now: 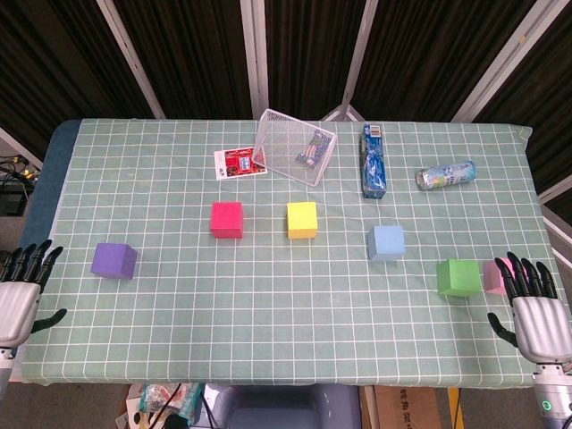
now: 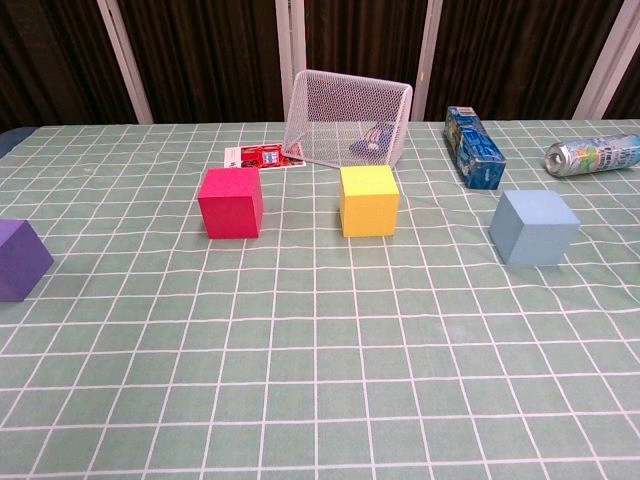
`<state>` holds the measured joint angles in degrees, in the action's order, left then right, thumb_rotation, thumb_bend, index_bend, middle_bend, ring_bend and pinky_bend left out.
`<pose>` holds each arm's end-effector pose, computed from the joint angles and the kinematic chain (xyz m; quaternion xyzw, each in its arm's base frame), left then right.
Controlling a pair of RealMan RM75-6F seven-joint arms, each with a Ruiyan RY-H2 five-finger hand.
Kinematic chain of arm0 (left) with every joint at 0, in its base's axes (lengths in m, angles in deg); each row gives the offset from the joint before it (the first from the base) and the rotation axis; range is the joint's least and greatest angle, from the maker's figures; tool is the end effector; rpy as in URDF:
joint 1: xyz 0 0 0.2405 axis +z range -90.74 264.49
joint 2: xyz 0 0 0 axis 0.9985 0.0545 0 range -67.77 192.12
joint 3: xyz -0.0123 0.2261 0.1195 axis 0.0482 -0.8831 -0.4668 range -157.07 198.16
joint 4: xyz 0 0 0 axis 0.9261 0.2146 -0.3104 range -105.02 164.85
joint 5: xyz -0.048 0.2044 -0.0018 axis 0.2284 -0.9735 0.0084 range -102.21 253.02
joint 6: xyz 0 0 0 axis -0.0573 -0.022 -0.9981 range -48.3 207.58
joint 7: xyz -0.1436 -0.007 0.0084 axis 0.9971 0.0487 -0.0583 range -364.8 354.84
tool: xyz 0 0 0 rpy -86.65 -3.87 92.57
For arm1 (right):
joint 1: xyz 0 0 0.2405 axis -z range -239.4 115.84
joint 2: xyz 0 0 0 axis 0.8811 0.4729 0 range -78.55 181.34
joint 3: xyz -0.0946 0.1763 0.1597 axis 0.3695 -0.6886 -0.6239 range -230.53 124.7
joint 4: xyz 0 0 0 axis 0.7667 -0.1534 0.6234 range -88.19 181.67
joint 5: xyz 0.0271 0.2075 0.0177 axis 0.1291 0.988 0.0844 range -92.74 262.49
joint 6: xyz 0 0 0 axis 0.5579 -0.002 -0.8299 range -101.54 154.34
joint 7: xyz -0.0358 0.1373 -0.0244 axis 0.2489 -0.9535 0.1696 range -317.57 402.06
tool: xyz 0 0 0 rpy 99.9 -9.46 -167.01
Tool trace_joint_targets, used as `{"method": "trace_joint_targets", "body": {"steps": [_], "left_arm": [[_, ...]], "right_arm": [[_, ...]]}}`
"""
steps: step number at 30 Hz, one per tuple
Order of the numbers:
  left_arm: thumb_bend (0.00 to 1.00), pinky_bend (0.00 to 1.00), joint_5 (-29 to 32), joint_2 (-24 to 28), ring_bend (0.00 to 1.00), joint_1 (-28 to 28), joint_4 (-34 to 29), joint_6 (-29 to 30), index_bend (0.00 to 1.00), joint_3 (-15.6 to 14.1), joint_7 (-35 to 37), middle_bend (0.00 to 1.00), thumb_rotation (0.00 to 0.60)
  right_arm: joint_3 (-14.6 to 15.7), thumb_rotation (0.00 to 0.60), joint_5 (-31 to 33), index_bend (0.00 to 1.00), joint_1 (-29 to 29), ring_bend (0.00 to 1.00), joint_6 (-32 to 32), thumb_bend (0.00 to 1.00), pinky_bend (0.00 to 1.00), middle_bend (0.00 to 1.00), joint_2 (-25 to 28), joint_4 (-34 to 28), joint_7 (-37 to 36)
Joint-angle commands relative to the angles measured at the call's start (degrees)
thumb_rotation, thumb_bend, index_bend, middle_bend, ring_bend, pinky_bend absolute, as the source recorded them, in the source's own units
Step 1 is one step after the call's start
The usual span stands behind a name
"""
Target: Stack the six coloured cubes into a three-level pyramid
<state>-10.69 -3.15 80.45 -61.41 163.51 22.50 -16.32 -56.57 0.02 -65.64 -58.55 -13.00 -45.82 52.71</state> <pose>-0.3099 0.1863 0.1489 -0.6420 -0.3287 -0.3290 0.6096 -0.3145 -0.1784 0.1598 0.6145 -0.3417 0.3318 0.6289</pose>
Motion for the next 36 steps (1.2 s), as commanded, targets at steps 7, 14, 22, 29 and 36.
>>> {"method": "trace_joint_targets", "body": {"steps": [7, 14, 22, 29, 36], "left_arm": [[0.0, 0.0, 0.3, 0.4, 0.0, 0.3, -0.3, 0.2, 0.0, -0.1, 0.3, 0.0, 0.6], [0.0, 0.0, 1.2, 0.5, 0.0, 0.3, -0.8, -0.4, 0.0, 0.0, 0.4, 0.0, 0.6], [0.0, 0.0, 1.9, 0.7, 0.0, 0.2, -1.5, -0.8, 0.0, 0.2, 0.4, 0.0, 0.6], [0.0, 0.0, 2.2, 1.1, 0.0, 0.1, -2.4, -1.6, 0.0, -0.1, 0.8, 0.0, 0.6], [0.01, 0.0, 3.4, 1.9, 0.0, -1.0, -4.4, -3.2, 0.0, 0.6, -0.5, 0.0, 0.6]], "right_arm": [[0.1, 0.6, -0.4, 0.0, 0.1, 0.0, -0.3, 0.3, 0.0, 0.0, -0.1, -0.3, 0.0], [0.1, 0.6, -0.1, 0.0, -0.2, 0.0, 0.4, 0.3, 0.0, 0.0, -0.1, -0.4, -0.8], [-0.2, 0.6, 0.7, 0.0, 0.0, 0.0, 0.4, 0.3, 0.0, 0.0, 0.2, -0.5, -2.3], [-0.6, 0.6, 1.9, 0.0, 0.0, 0.0, 0.9, 0.3, 0.0, 0.0, 0.5, -1.3, -3.3], [-1.2, 0.6, 3.4, 0.0, -0.2, 0.0, 1.8, 0.3, 0.0, 0.0, 0.6, -1.9, -4.2]]}}
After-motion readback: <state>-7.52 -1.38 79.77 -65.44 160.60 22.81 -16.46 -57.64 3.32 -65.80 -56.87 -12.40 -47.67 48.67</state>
